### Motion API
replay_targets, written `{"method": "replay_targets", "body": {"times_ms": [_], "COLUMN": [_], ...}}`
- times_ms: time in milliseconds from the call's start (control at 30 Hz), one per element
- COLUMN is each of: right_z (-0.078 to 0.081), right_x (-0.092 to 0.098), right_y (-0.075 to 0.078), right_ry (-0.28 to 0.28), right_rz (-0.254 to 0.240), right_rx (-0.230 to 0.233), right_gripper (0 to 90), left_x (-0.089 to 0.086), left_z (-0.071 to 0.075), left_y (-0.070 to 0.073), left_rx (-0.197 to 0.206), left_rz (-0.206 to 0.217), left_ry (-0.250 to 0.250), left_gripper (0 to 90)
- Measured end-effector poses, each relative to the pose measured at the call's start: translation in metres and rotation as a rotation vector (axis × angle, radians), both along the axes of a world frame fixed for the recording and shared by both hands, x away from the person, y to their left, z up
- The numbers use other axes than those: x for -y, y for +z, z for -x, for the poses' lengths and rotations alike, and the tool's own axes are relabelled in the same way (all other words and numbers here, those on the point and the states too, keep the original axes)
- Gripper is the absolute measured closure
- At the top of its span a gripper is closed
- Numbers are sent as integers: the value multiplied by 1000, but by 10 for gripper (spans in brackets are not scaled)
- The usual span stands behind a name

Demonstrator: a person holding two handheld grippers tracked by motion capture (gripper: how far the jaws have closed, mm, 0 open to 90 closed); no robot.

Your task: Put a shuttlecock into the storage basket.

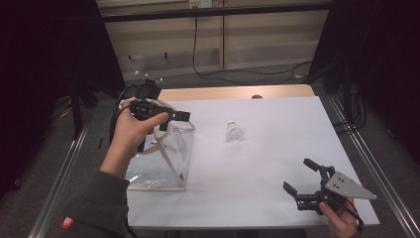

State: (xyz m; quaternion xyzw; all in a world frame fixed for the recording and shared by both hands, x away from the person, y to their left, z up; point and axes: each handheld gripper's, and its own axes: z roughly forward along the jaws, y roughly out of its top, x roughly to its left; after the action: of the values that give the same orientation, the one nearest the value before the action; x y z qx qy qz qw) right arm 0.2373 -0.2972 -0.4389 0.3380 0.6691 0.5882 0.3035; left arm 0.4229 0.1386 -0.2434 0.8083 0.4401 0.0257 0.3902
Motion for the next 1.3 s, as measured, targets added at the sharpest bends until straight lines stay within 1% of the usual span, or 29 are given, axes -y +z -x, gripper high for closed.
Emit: {"method": "replay_targets", "body": {"times_ms": [100,400,467,700,967,1067,1167,1300], "right_z": [0,0,0,0,0,0,0,1], "right_x": [0,0,0,0,0,0,0,0], "right_y": [0,0,0,0,0,0,0,0], "right_ry": [0,-1,-1,-1,-1,-1,0,2], "right_rz": [0,-1,0,0,-1,-2,-1,-1], "right_rx": [-1,-1,-1,-1,-1,1,0,0], "right_gripper": [9,9,9,8,9,9,9,8], "left_x": [4,14,16,22,32,36,39,42], "left_z": [1,2,2,2,3,4,4,4], "left_y": [-2,-6,-7,-9,-19,-22,-25,-26], "left_rx": [-8,-11,-13,-12,-20,-20,-15,-6], "left_rz": [8,2,5,2,-5,-1,-9,-8], "left_ry": [-11,-37,-34,-46,-52,-49,-56,-46], "left_gripper": [181,181,181,179,166,164,157,142]}}
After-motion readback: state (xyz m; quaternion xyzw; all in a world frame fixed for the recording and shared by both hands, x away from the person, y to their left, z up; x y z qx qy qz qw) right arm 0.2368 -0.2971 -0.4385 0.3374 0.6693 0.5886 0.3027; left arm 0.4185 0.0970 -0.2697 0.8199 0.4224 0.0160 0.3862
